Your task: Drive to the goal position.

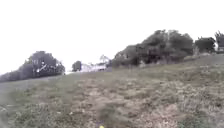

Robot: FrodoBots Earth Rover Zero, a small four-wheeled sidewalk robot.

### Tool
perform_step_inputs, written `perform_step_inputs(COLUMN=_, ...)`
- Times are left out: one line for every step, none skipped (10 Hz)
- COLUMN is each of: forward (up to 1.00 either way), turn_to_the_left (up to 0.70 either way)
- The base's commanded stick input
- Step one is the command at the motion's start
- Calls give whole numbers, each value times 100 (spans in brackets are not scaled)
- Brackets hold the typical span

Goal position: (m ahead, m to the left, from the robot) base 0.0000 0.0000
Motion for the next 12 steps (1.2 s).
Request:
perform_step_inputs(forward=50, turn_to_the_left=0)
perform_step_inputs(forward=50, turn_to_the_left=0)
perform_step_inputs(forward=50, turn_to_the_left=0)
perform_step_inputs(forward=50, turn_to_the_left=0)
perform_step_inputs(forward=50, turn_to_the_left=0)
perform_step_inputs(forward=50, turn_to_the_left=0)
perform_step_inputs(forward=50, turn_to_the_left=0)
perform_step_inputs(forward=50, turn_to_the_left=0)
perform_step_inputs(forward=50, turn_to_the_left=0)
perform_step_inputs(forward=50, turn_to_the_left=0)
perform_step_inputs(forward=50, turn_to_the_left=0)
perform_step_inputs(forward=50, turn_to_the_left=-1)
